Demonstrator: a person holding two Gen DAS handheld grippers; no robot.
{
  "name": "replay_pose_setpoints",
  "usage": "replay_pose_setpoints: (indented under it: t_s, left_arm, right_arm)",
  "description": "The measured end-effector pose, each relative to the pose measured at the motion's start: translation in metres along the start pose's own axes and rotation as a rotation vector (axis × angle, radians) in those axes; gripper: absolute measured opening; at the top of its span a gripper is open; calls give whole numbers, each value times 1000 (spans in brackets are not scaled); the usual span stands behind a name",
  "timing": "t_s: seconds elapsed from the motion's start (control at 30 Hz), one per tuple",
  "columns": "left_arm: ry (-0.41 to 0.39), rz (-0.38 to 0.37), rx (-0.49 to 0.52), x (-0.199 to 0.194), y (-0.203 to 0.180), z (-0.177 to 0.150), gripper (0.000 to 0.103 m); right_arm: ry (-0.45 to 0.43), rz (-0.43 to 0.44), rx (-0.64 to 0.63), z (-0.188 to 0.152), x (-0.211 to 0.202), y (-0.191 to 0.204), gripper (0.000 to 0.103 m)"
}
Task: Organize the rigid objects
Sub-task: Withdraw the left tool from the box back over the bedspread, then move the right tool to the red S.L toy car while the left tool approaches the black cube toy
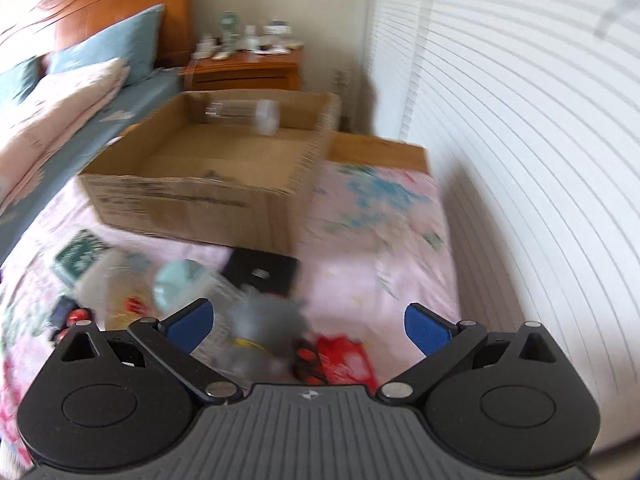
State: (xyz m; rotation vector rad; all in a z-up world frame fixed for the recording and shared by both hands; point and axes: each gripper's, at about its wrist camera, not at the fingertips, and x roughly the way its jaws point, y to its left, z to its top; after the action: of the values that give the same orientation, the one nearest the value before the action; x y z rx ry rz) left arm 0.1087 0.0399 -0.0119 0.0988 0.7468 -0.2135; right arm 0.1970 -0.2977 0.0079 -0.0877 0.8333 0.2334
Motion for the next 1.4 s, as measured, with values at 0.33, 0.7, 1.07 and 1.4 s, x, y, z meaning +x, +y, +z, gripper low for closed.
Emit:
replay_pose_setpoints:
  t_s: [0.33, 0.7, 1.07, 1.4]
  left_arm:
    - [4, 41, -120, 5, -7, -7, 102]
    - [40, 39, -152, 10, -5, -14, 102]
    - [86, -8, -115, 21, -14, -22, 102]
    - [139, -70, -105, 53, -30, -29, 102]
  right_arm:
    - [82, -136, 197, 2, 62, -46, 103]
    - [135, -169, 125, -30, 59, -33, 103]
    - [161, -87, 34, -71, 19, 12, 103]
    - [101, -76, 31, -84, 13, 27, 103]
